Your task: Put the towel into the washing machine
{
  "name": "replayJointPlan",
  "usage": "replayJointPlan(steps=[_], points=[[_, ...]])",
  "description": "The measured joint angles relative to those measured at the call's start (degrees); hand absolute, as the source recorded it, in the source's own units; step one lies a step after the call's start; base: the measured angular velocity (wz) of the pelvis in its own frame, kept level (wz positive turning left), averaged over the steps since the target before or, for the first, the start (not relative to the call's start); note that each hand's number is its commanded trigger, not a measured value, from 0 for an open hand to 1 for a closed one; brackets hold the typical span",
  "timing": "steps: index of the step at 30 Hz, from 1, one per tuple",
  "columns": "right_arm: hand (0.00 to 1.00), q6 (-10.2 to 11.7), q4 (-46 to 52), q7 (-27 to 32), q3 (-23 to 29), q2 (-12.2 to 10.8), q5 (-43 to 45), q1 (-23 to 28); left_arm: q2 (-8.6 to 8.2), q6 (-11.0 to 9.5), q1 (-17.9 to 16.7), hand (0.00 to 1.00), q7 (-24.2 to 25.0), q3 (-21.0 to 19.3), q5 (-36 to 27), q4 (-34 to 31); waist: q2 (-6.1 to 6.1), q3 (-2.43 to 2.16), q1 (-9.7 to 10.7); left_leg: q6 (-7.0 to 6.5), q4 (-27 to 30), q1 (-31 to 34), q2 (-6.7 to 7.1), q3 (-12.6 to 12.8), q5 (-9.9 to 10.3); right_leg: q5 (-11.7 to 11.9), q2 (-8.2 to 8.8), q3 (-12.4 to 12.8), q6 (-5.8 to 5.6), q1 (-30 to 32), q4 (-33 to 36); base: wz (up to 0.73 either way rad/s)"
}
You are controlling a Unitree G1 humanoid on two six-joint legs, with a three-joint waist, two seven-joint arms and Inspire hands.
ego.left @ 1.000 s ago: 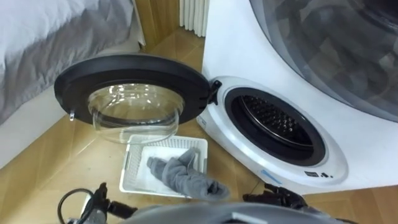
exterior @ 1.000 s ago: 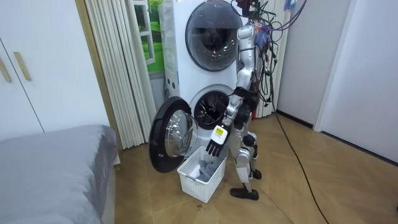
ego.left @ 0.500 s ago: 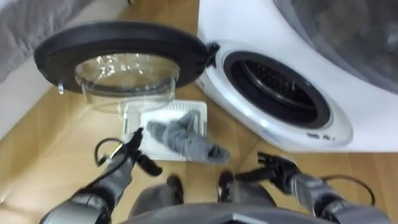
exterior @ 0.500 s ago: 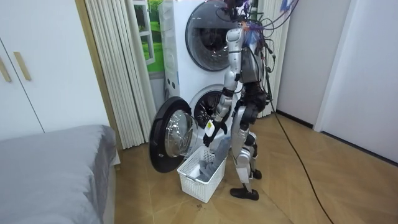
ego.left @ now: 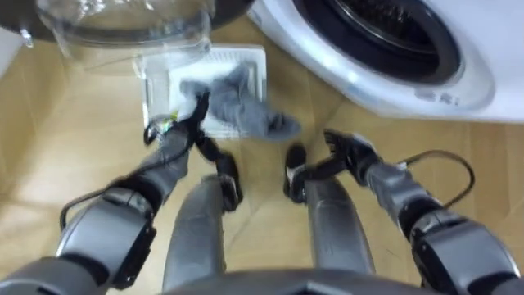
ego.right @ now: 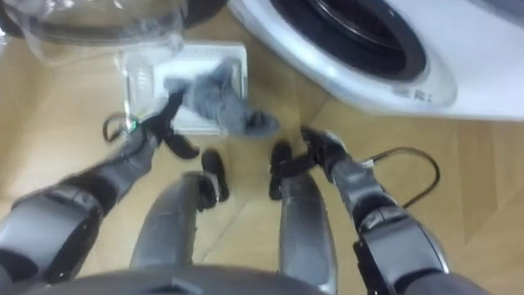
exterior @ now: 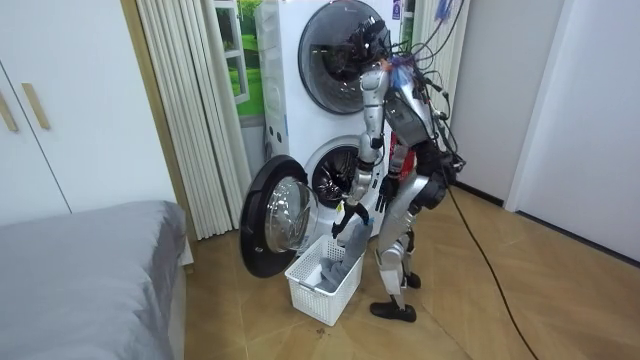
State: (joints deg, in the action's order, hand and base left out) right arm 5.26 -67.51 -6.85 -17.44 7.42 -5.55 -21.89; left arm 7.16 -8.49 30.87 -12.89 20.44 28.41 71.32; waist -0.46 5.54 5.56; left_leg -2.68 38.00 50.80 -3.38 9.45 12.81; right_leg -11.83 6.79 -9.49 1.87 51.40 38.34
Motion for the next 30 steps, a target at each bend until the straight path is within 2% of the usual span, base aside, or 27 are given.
replayJointPlan(steps=[4, 6, 11, 15, 16, 21, 23, 27, 28, 29, 30], points=[[0.00, 0.64, 2.21, 0.66, -1.96, -0.05, -1.88, -2.08, 0.96, -0.73, 3.06, 0.00, -3.69, 0.24, 1.53, -0.02, -0.08, 0.06, 0.61, -0.19, 5.87, 8.71, -1.17, 0.01, 1.11, -0.73, 0.04, 0.64, 0.92, 8.96, 6.23, -0.04], [0.00, 1.26, 3.04, 0.77, -2.77, -0.32, -2.23, -2.08, 1.34, -0.78, 3.35, 0.00, -5.12, 0.51, 2.59, -0.05, -0.36, 0.15, 1.27, -0.10, 8.28, 11.01, -1.26, 0.04, 1.70, -1.48, 0.13, 1.18, 1.14, 11.62, 8.97, -0.03], [0.00, 1.86, 3.35, 1.31, -5.22, -0.25, -5.23, -4.65, 2.04, -0.99, 4.77, 0.00, -10.30, 3.12, 8.36, -0.35, -0.54, 0.19, 2.72, 0.14, 16.33, 18.35, -3.16, -0.34, 4.25, -3.14, 0.09, 1.05, 2.40, 18.66, 15.77, -0.12], [0.00, 2.65, 3.98, 1.72, -7.49, -0.41, -5.49, -5.84, 3.08, -1.05, 5.99, 0.00, -13.93, 6.38, 14.06, -0.36, -0.55, 0.19, 3.75, 0.46, 18.95, 21.23, -4.32, -0.56, 4.96, -3.29, -0.98, 1.16, 2.74, 21.16, 17.40, -0.11], [0.00, 2.80, 3.98, 1.70, -7.84, -0.47, -5.54, -6.21, 3.27, -1.09, 6.24, 0.00, -15.21, 7.28, 15.19, -0.38, -0.57, 0.20, 3.73, 0.51, 19.89, 21.89, -5.01, -0.63, 5.49, -3.35, -1.45, 1.16, 2.91, 21.75, 17.80, -0.22], [0.00, 2.99, 4.76, 1.71, -8.27, -1.26, -6.95, -8.17, 4.37, -1.19, 7.99, 0.00, -17.35, 10.09, 15.17, -0.39, -1.07, 0.34, 5.69, 0.87, 22.56, 25.31, -5.29, -0.89, 6.32, -4.05, -1.65, 1.44, 3.27, 25.33, 20.59, -0.04], [0.00, 3.52, 5.13, 1.71, -8.28, -1.84, -8.02, -8.40, 5.03, -1.27, 8.37, 0.00, -17.85, 11.32, 15.16, -0.31, -1.69, 0.70, 6.51, 1.00, 23.21, 25.93, -5.47, -0.94, 6.55, -4.46, -1.59, 1.28, 3.58, 25.95, 21.35, 0.00], [0.00, 3.64, 5.25, 1.86, -8.90, -2.45, -8.54, -8.45, 5.61, -1.51, 8.48, 0.00, -18.16, 13.08, 16.17, -0.31, -1.80, 0.69, 7.11, 1.57, 24.84, 27.21, -5.79, -1.77, 7.46, -5.23, -1.52, 0.43, 4.03, 26.70, 22.58, 0.01], [0.00, 3.68, 5.25, 1.85, -8.91, -2.48, -8.76, -8.61, 5.78, -1.60, 8.63, 0.42, -18.17, 13.75, 16.31, -0.31, -1.83, 0.71, 7.34, 1.59, 25.01, 27.61, -5.79, -1.97, 7.50, -5.42, -1.25, -0.06, 4.27, 26.84, 22.73, 0.08], [0.00, 3.87, 5.20, 1.85, -8.90, -2.56, -8.93, -8.58, 5.82, -1.83, 8.62, 1.00, -18.17, 14.13, 16.32, -0.25, -1.91, 0.74, 7.56, 1.58, 25.20, 27.78, -5.79, -2.16, 7.53, -5.63, -1.16, -0.31, 4.31, 26.85, 22.93, 0.09], [0.00, 4.02, 5.20, 1.85, -8.88, -2.56, -8.92, -8.55, 5.83, -1.92, 8.60, 1.00, -18.17, 14.18, 16.32, -0.21, -1.95, 0.73, 7.68, 1.50, 25.36, 27.83, -5.78, -2.20, 7.58, -5.81, -1.11, -0.37, 4.29, 26.85, 23.14, 0.11]])
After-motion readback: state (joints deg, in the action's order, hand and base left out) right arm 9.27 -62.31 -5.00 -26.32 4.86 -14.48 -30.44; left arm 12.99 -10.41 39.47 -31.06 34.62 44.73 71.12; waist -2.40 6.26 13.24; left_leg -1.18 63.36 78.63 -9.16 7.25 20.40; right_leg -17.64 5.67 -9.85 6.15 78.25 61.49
